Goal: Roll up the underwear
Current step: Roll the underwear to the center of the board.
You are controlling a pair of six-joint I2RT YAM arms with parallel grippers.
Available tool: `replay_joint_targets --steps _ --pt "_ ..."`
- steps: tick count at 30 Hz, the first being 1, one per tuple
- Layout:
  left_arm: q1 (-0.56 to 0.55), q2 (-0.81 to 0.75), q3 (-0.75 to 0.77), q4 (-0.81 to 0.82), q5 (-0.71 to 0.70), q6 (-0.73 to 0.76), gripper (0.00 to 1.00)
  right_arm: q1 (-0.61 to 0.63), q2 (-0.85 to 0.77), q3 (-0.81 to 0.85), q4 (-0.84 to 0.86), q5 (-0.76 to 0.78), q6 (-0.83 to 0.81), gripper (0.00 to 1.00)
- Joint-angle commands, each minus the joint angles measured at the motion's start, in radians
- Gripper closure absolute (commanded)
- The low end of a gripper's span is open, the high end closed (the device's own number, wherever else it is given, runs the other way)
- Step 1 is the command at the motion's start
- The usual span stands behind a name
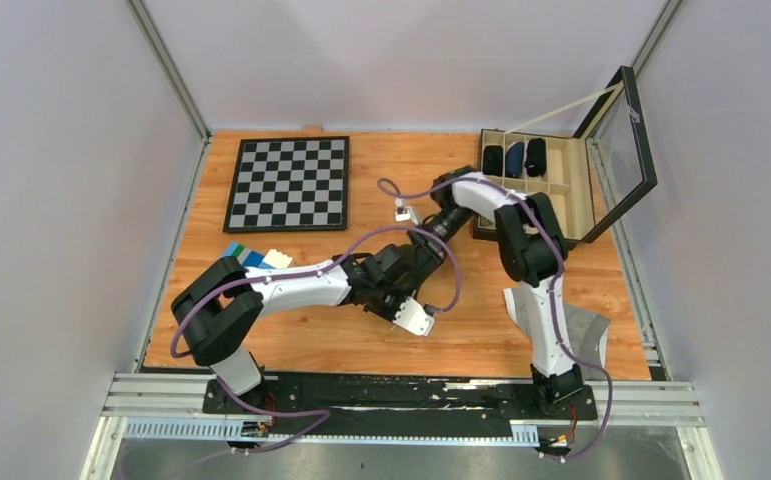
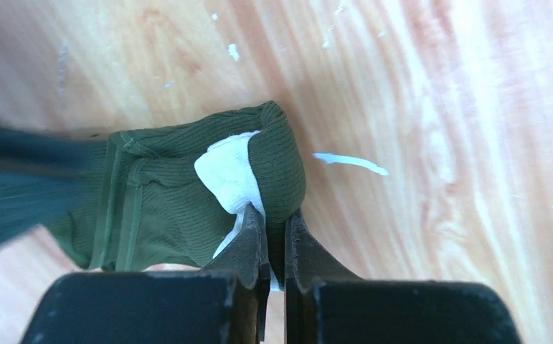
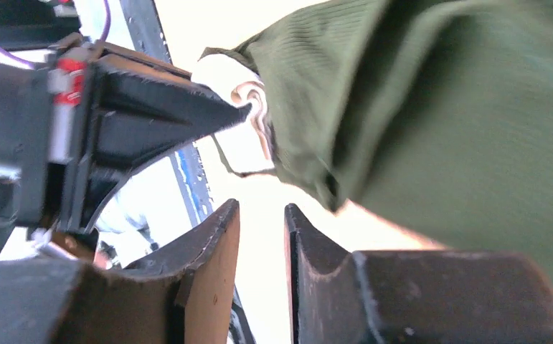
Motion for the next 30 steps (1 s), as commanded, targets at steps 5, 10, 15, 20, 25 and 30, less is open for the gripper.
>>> replay_joint_targets --steps 5,10,15,20,25,30 --pt "0.017 0.147 0.234 -0.477 0.336 -0.204 1.00 -0.263 -0.433 0.069 0.128 0.238 0.033 0.69" --pt "0.099 0.358 0.422 -0.699 0.567 -0.207 1.00 -0.409 -0.846 -0.264 0.580 0.429 0.155 0.64" --pt "0.226 0.611 0.618 -0.919 0.767 -0.167 1.00 -0.430 -1.059 -0.451 0.583 0.287 0.049 0.65" --pt "0.325 0.871 0.886 -1.224 0.982 -0.107 1.00 -0.348 -1.131 -0.557 0.437 0.164 -0.097 0.67" --pt "0.367 0.963 0.958 -1.227 1.028 -0.165 0.99 -0.111 -1.106 -0.695 0.447 0.274 -0.191 0.69" --pt "0.374 1.024 0.999 -1.228 1.022 -0.208 0.97 0.091 -0.988 -0.740 0.560 0.359 -0.213 0.71"
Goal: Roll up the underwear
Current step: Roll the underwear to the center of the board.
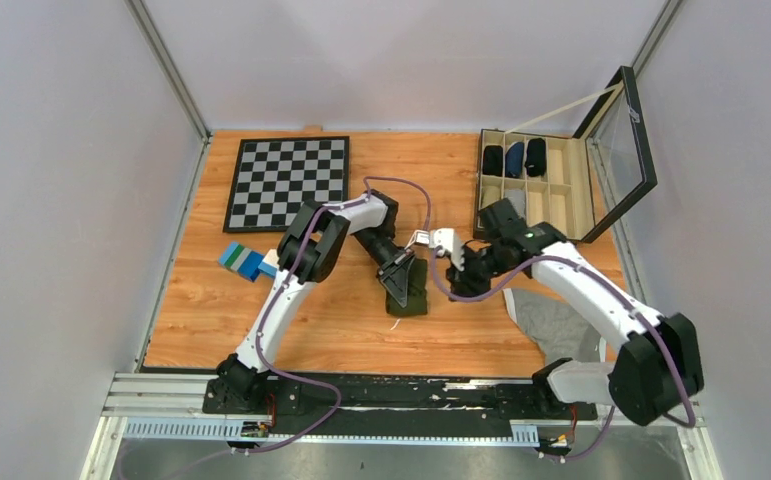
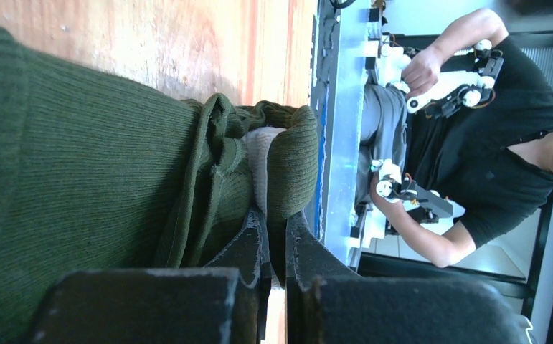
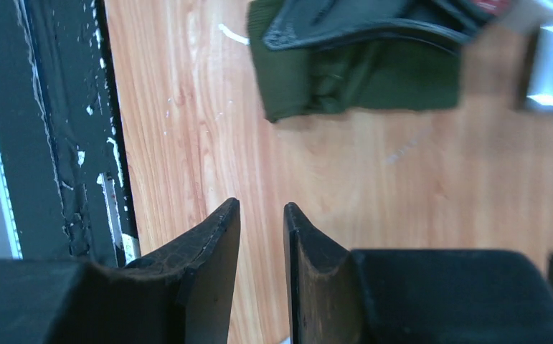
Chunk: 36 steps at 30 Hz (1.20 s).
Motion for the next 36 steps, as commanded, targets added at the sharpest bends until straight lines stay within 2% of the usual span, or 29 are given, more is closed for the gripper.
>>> replay_joint_targets --steps 1,6,9,15,20,23,31,36 --pt "0.002 0.091 0.026 0.008 -0.001 -0.021 0.97 0.143 0.111 -0.006 0.119 0.076 -0.061 0.72" --pt "0.002 0.109 0.054 0.009 -0.020 -0.053 0.94 0.297 0.216 -0.011 0.269 0.144 -0.032 0.73" --pt "0.002 0.107 0.048 0.008 -0.027 -0.054 0.95 0.362 0.226 -0.043 0.340 0.195 -0.026 0.69" --pt "0.003 0.109 0.049 0.008 -0.037 -0.065 0.92 0.391 0.250 -0.080 0.410 0.279 -0.016 0.60" --pt "0.002 0.109 0.053 0.009 -0.039 -0.069 0.89 0.407 0.289 -0.104 0.444 0.288 -0.035 0.59" --pt "0.002 0.105 0.053 0.009 -0.045 -0.071 0.84 0.424 0.315 -0.124 0.471 0.309 -0.049 0.59" --pt "0.003 0.047 0.079 0.020 -0.119 -0.075 0.61 0.447 0.369 -0.159 0.508 0.380 -0.068 0.57" --pt "0.009 -0.049 0.086 0.155 -0.248 -0.243 0.54 0.449 0.420 -0.127 0.467 0.395 -0.058 0.56"
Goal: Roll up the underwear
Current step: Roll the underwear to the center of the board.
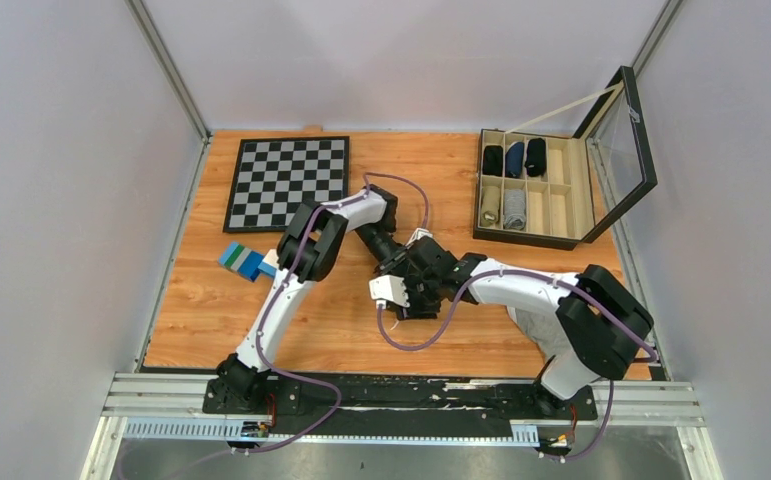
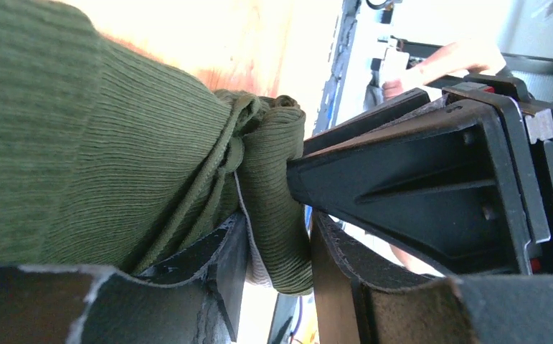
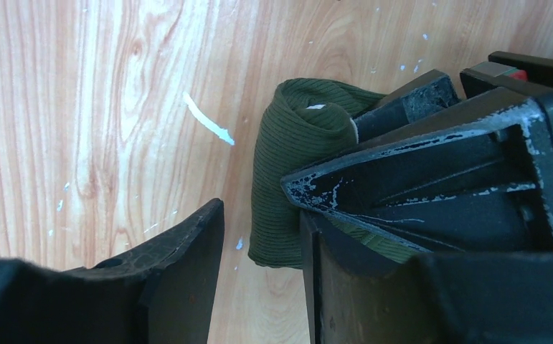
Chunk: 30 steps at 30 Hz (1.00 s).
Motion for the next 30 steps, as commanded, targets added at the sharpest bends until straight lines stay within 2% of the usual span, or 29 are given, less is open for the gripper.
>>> replay_joint_targets --steps 1,6,10,14,18,21,26,27,30 --pt "0.001 -0.095 0.021 0.178 -0.222 -0.111 0.52 0.007 0.116 0.001 -0.013 0.062 0.006 0.56" --pt "0.029 -0.196 0.093 0.247 -0.368 -0.245 0.49 0.007 0.174 0.046 -0.045 0.083 0.052 0.58" --pt "0.073 -0.274 0.054 0.380 -0.538 -0.373 0.48 0.007 0.197 0.064 -0.048 0.103 0.104 0.61" --pt "0.123 -0.375 -0.079 0.520 -0.556 -0.440 0.47 0.006 0.193 0.061 -0.042 0.111 0.124 0.61" --pt "0.149 -0.454 -0.140 0.531 -0.524 -0.397 0.47 -0.024 0.184 0.067 -0.056 0.088 0.157 0.61" --pt "0.162 -0.664 -0.386 0.736 -0.508 -0.377 0.47 -0.076 0.196 0.093 -0.093 0.041 0.189 0.60" --pt "0.161 -1.195 -0.873 1.116 -0.644 -0.245 0.44 -0.183 0.245 0.149 -0.197 -0.117 0.172 0.60" --pt "0.156 -1.294 -0.952 1.154 -0.650 -0.196 0.42 -0.204 0.262 0.167 -0.225 -0.156 0.163 0.60" --pt "0.037 -1.536 -1.154 1.171 -0.737 0.130 0.36 -0.254 0.338 0.250 -0.333 -0.263 0.130 0.60"
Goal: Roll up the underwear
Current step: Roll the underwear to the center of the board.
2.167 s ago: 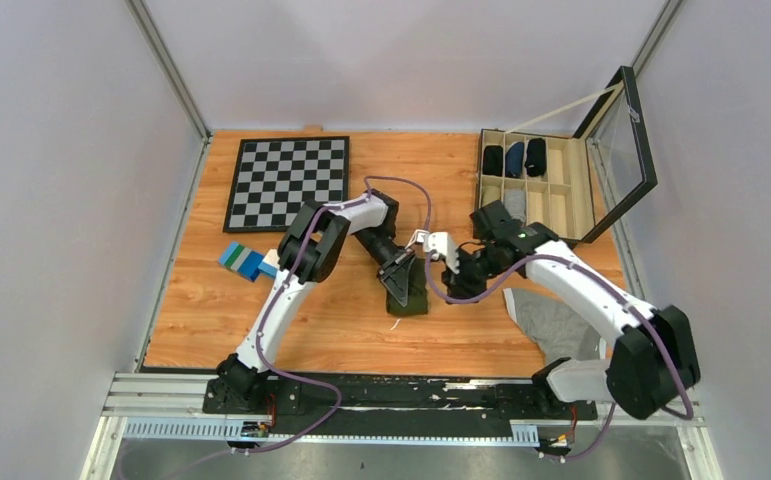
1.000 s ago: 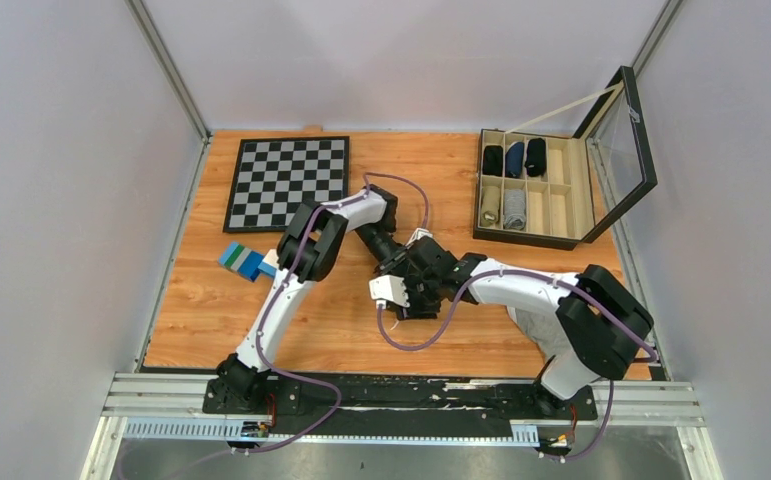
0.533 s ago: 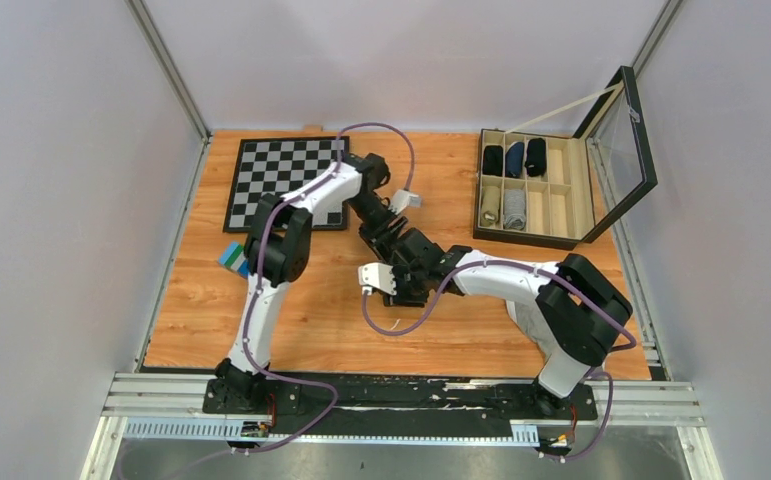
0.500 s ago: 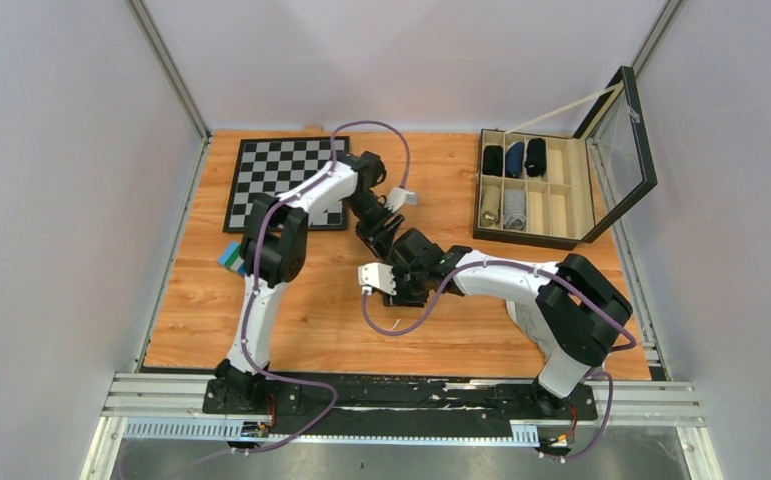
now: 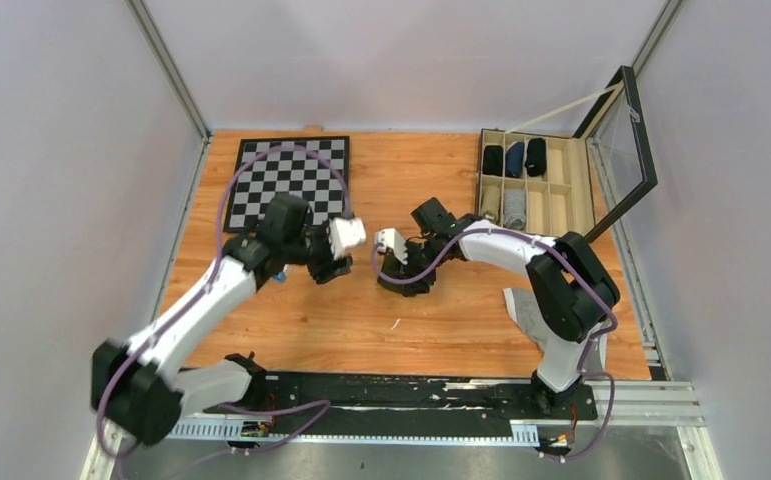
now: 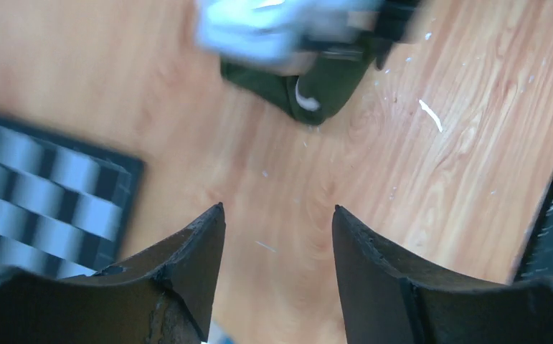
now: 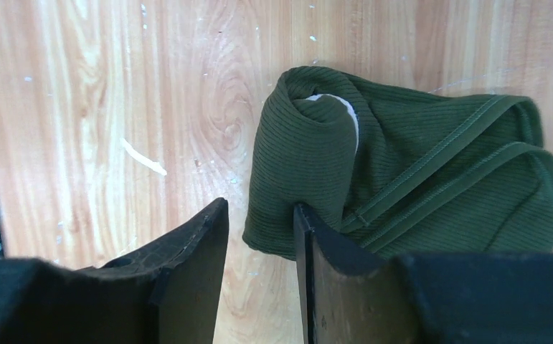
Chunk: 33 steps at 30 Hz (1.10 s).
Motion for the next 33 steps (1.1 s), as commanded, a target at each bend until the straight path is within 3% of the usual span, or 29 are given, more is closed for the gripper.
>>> replay_joint_targets --steps 1,4,7,10,15,23,33 --pt "-0.160 -0.315 -0.242 0.183 -0.131 0.473 0.34 -0.082 0.152 0.048 -0.283 -0.084 -0.026 0.60" --pt "-0.285 -0.429 -0.395 0.243 -0.204 0.712 0.32 -0.090 0.198 0.104 -0.335 -0.114 -0.046 0.60" --pt "-0.373 -0.428 -0.528 0.445 -0.258 0.832 0.32 -0.094 0.240 0.147 -0.384 -0.139 -0.063 0.60" --pt "-0.407 -0.338 -0.613 0.721 -0.287 0.871 0.31 -0.109 0.274 0.170 -0.417 -0.159 -0.070 0.60" --pt "-0.418 -0.158 -0.629 0.982 -0.272 0.853 0.30 -0.119 0.314 0.199 -0.457 -0.174 -0.071 0.60" --pt "-0.459 -0.029 -0.639 1.115 -0.212 1.082 0.30 -0.119 0.322 0.270 -0.480 -0.204 -0.043 0.60" --pt "-0.491 0.011 -0.655 1.129 -0.242 1.160 0.31 -0.119 0.302 0.330 -0.523 -0.229 -0.030 0.60"
